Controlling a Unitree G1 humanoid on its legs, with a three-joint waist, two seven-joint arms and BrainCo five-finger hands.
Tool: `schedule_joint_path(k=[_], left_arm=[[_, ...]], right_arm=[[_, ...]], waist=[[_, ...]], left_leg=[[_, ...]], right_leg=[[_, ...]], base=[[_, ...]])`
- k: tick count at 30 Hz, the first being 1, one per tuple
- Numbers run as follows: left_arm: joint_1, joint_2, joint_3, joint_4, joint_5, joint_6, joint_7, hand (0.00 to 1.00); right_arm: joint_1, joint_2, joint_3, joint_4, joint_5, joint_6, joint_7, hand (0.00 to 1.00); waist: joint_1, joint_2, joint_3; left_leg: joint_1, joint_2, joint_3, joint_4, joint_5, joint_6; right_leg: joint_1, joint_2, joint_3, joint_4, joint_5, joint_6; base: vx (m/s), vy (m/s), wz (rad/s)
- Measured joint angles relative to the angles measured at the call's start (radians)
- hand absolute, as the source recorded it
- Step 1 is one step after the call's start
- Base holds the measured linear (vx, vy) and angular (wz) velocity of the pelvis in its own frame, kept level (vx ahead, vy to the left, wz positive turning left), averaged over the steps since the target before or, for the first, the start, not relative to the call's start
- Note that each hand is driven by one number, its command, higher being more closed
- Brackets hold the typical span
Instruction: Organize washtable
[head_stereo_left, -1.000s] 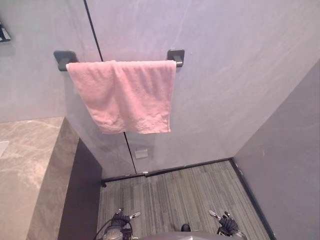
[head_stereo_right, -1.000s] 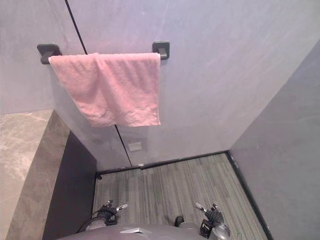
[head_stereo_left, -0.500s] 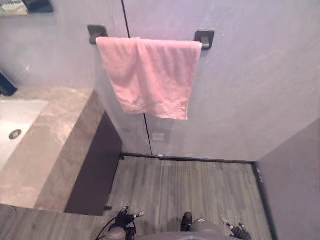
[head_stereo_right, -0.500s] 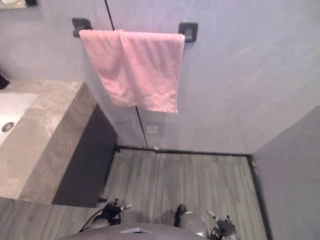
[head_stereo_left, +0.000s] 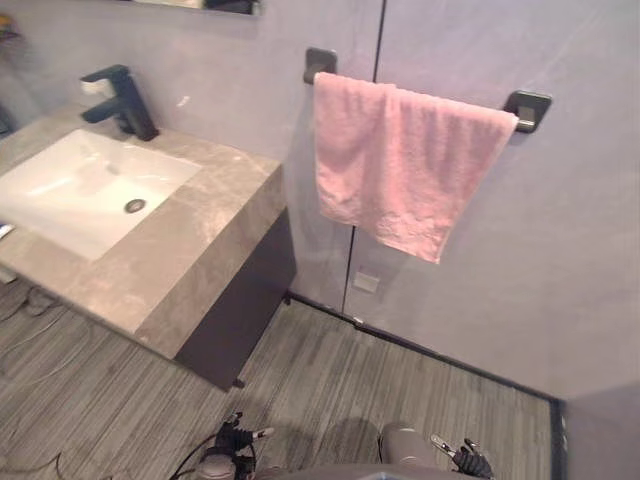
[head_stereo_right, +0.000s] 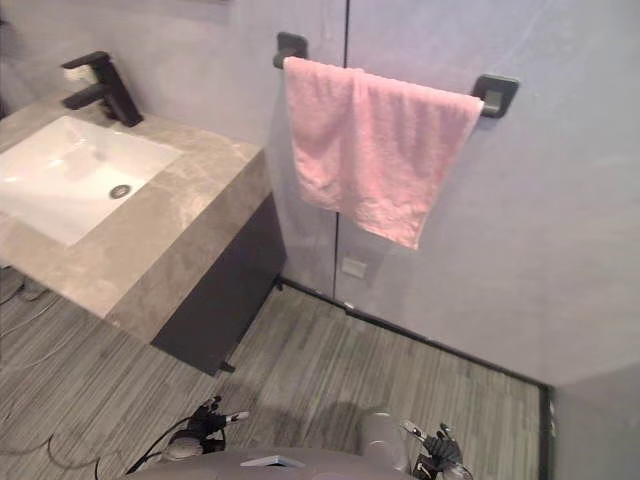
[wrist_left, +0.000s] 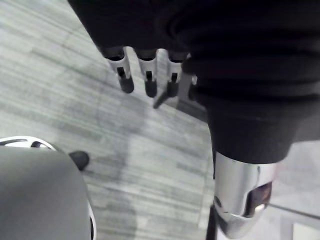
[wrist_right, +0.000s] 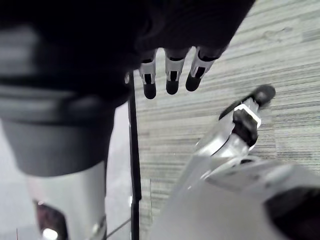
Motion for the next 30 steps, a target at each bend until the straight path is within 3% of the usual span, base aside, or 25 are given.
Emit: schedule_joint_path(k=[1,3,7,8,9,10,12,13,16,18,19,20,21,24,26,30], left_arm=[[-0.006,-0.002,0.01,0.0,0.0,0.0,0.0,0.0],[-0.013,-0.008,0.018,0.001,-0.003,0.001,0.004,0.0],[-0.025,-0.012,0.017,-0.003,-0.049,-0.005,0.008,0.0],[-0.025,-0.023,0.016,-0.009,-0.066,-0.004,0.008,0.0],[-0.025,-0.032,0.016,-0.013,-0.066,-0.007,0.009,0.0],[-0.026,-0.036,0.018,-0.017,-0.065,-0.007,0.007,0.0],[-0.037,-0.047,0.019,-0.03,-0.066,-0.005,0.006,0.0],[-0.032,-0.055,0.019,-0.028,-0.066,-0.005,0.005,0.0],[-0.012,-0.072,0.025,-0.022,-0.064,-0.004,-0.007,0.0],[-0.012,-0.077,0.024,0.0,-0.045,-0.001,-0.017,0.0],[-0.014,-0.078,0.017,-0.001,-0.034,0.005,-0.019,0.0],[-0.017,-0.07,0.015,-0.01,-0.032,0.009,-0.019,0.0],[-0.015,-0.045,0.011,-0.013,-0.026,0.016,-0.018,0.0],[-0.047,-0.025,-0.049,-0.013,0.002,0.016,-0.018,0.0],[-0.041,-0.032,-0.101,-0.009,0.015,0.015,-0.021,0.0],[-0.045,-0.041,-0.141,0.013,0.023,0.013,-0.032,0.0]], right_arm=[[-0.026,-0.012,0.016,-0.002,0.0,-0.003,0.003,0.0],[-0.075,-0.024,0.079,-0.001,-0.002,-0.003,0.006,0.0],[-0.102,-0.029,0.173,-0.013,-0.026,-0.016,0.019,0.0],[-0.102,-0.04,0.178,-0.018,-0.037,-0.016,0.018,0.0],[-0.103,-0.043,0.176,-0.019,-0.045,-0.015,0.017,0.0],[-0.102,-0.044,0.173,-0.017,-0.045,-0.016,0.017,0.0],[-0.116,-0.06,0.16,0.013,-0.045,-0.014,0.015,0.0],[-0.115,-0.062,0.153,0.017,-0.045,-0.014,0.016,0.0],[-0.093,-0.053,0.107,0.018,-0.044,-0.012,0.016,0.0],[-0.089,-0.049,0.054,0.017,-0.042,-0.011,0.012,0.0],[-0.083,-0.037,0.013,0.017,-0.042,-0.005,0.008,0.0],[-0.075,-0.027,-0.004,0.017,-0.04,-0.001,0.008,0.0],[-0.061,-0.009,-0.006,0.017,-0.041,0.002,0.004,0.0],[-0.063,0.005,-0.04,0.018,-0.039,-0.001,-0.003,0.0],[-0.062,0.005,-0.045,0.018,-0.04,0.0,-0.012,0.0],[-0.078,0.008,-0.033,0.017,-0.039,0.001,-0.019,0.0]], waist=[[0.017,0.021,-0.002],[0.035,0.023,0.01],[0.036,0.035,0.045],[0.036,0.048,0.054],[0.039,0.033,0.05],[0.04,0.022,0.06],[0.051,0.04,0.077],[0.049,0.052,0.076],[0.044,0.079,0.059],[0.028,0.1,0.046],[0.016,0.084,0.043],[0.011,0.075,0.037],[0.007,0.047,0.016],[-0.004,0.048,0.008],[-0.003,0.055,0.005],[-0.003,0.058,0.006]], left_leg=[[-0.042,0.024,-0.02,0.011,0.013,-0.02],[-0.103,0.068,-0.035,0.048,0.026,-0.041],[-0.172,0.168,-0.137,0.117,0.062,-0.082],[-0.19,0.185,-0.139,0.11,0.108,-0.085],[-0.185,0.177,-0.112,0.037,0.201,-0.087],[-0.184,0.182,-0.068,0.042,0.203,-0.072],[-0.204,0.198,0.074,0.299,0.067,0.001],[-0.193,0.198,0.116,0.422,0.009,0.017],[-0.092,0.209,0.172,0.541,-0.056,0.016],[-0.024,0.255,0.218,0.501,-0.062,-0.005],[-0.023,0.221,0.264,0.422,-0.07,-0.011],[-0.023,0.201,0.256,0.375,-0.069,-0.013],[-0.002,0.151,0.213,0.238,-0.071,-0.019],[0.049,0.087,0.158,-0.039,-0.067,-0.042],[0.09,0.04,0.15,-0.154,0.005,-0.036],[0.069,0.021,0.146,-0.182,0.024,-0.009]], right_leg=[[0.026,-0.001,-0.027,-0.102,-0.046,0.001],[0.069,0.01,-0.085,-0.234,-0.095,-0.015],[0.161,0.084,-0.215,-0.358,-0.134,-0.071],[0.166,0.099,-0.263,-0.353,-0.145,-0.089],[0.162,0.091,-0.307,-0.354,-0.145,-0.111],[0.162,0.084,-0.336,-0.357,-0.141,-0.124],[0.162,0.063,-0.396,-0.363,-0.119,-0.155],[0.165,0.053,-0.42,-0.382,-0.107,-0.164],[0.172,0.042,-0.509,-0.448,-0.041,-0.151],[0.165,0.03,-0.586,-0.431,-0.029,-0.14],[0.158,0.013,-0.626,-0.42,-0.026,-0.138],[0.148,0.014,-0.629,-0.429,-0.031,-0.134],[0.158,0.029,-0.636,-0.489,-0.001,-0.151],[0.165,0.011,-0.738,-0.511,0.024,-0.129],[0.166,-0.014,-0.736,-0.51,0.057,-0.127],[0.125,-0.025,-0.684,-0.484,0.094,-0.116]], base=[[-0.05,-0.18,0.4],[-0.12,-0.325,0.08],[-0.17,-0.328,0.55],[-0.27,-0.244,1.05],[-0.26,-0.203,1.1],[-0.21,-0.117,0.96],[-0.22,-0.081,0.79],[-0.25,-0.057,0.73],[-0.11,0.067,0.86],[0.07,0.21,1.37],[-0.03,0.235,1.61],[-0.07,0.193,1.64],[0.06,0.117,1.52],[0.03,0.13,1.19],[0.01,0.142,0.46],[-0.03,0.114,0.02]])
